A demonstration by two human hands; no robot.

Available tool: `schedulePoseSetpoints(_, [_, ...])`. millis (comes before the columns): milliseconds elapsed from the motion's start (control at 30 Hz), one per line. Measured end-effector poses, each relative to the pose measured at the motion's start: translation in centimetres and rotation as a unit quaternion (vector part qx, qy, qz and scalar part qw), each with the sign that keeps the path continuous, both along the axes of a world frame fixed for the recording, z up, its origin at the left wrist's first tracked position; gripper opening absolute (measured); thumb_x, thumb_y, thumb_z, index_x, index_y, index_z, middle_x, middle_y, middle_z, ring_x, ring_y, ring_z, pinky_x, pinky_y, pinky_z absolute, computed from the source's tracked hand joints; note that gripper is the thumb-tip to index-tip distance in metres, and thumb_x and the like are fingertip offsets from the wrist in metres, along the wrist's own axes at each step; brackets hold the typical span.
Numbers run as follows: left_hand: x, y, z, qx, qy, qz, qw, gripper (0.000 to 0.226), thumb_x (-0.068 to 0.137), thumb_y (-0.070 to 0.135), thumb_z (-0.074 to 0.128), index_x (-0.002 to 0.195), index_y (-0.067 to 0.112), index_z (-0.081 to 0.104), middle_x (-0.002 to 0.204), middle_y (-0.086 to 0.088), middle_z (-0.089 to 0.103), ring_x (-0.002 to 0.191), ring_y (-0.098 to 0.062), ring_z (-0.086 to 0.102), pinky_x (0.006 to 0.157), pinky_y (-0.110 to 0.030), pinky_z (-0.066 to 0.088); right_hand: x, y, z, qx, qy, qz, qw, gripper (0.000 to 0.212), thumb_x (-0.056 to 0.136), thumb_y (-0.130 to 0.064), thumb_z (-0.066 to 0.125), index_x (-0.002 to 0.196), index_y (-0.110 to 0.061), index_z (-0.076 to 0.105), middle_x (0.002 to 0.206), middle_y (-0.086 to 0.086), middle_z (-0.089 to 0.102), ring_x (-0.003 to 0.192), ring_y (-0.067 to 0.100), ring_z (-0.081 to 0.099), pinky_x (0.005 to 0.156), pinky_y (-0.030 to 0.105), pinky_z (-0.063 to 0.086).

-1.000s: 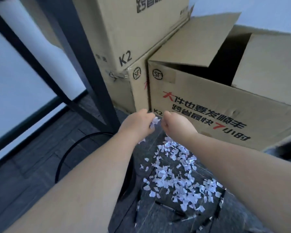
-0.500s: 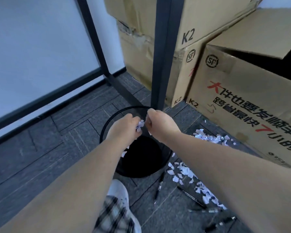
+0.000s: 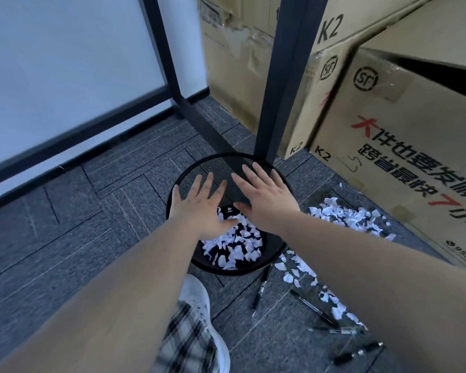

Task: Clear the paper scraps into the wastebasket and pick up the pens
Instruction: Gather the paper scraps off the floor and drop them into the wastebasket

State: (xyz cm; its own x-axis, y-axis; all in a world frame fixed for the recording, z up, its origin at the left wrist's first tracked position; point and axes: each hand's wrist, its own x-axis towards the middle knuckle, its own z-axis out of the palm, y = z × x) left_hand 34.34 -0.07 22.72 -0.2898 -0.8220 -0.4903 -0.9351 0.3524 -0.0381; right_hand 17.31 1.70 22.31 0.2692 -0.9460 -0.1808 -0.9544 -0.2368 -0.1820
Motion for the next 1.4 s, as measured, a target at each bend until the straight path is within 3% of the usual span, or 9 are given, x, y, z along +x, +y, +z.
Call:
schedulePoseSetpoints(200, [-0.2,0.3,1.3,-0.011,-0.01,-0.008,1.0,0.092,0.076,0.082,0.021,0.144,0.034,-0.02,0.154,0.002,-0.026,0.142,-0.02,-0.023,0.113,-0.058,-0.006,-0.9,0.6,0.5,-0.013,0.052,-0.027,0.998,0.067,0.095,-0.059,0.021,0.149,-0.032,-0.007,0.159,-0.003,-0.009,0.143,0.016,-0.017,0.115,0.047,-0.01])
schedulePoseSetpoints(400, [-2.9,0.5,3.3,-0.071,0.025,-0.037,0.996,0.085,0.081,0.078,0.017,0.144,0.034,-0.017,0.155,0.003,-0.023,0.142,-0.018,-0.022,0.115,-0.055,-0.005,-3.3,1.1,2.0,-0.045,0.027,-0.048,0.997,0.064,0.095,-0.059,0.021,0.148,-0.037,-0.005,0.159,-0.005,-0.006,0.144,0.015,-0.014,0.116,0.046,-0.01])
schedulePoseSetpoints(733, [-16.0,-0.7,4.6,-0.146,0.081,-0.144,0.975,0.085,0.079,0.08,0.016,0.145,0.037,-0.015,0.156,0.006,-0.019,0.143,-0.015,-0.018,0.115,-0.051,-0.003,-16.3,4.6,2.1,-0.081,0.03,-0.183,0.979,0.06,0.097,-0.053,0.025,0.148,-0.037,-0.003,0.159,-0.002,0.0,0.145,0.017,-0.009,0.117,0.048,-0.004])
schedulePoseSetpoints(1000, [-26.8,1.2,-3.3,-0.091,0.081,-0.206,0.971,0.082,0.081,0.077,0.019,0.144,0.038,-0.015,0.156,0.006,-0.02,0.143,-0.016,-0.019,0.116,-0.051,-0.005,-26.1,9.0,-6.1,0.007,0.038,-0.26,0.965,0.062,0.095,-0.059,0.022,0.147,-0.039,-0.005,0.159,-0.002,-0.001,0.145,0.018,-0.009,0.116,0.049,-0.006])
schedulePoseSetpoints(1400, [-32.3,-0.7,-18.6,-0.009,0.058,-0.217,0.974,0.081,0.078,0.079,0.018,0.145,0.04,-0.008,0.157,0.006,-0.016,0.144,-0.021,-0.016,0.114,-0.057,0.0,-31.8,8.4,-19.8,0.098,-0.01,-0.312,0.945,0.072,0.087,-0.07,0.025,0.146,-0.043,-0.007,0.159,-0.004,-0.008,0.144,0.021,-0.014,0.113,0.06,-0.001])
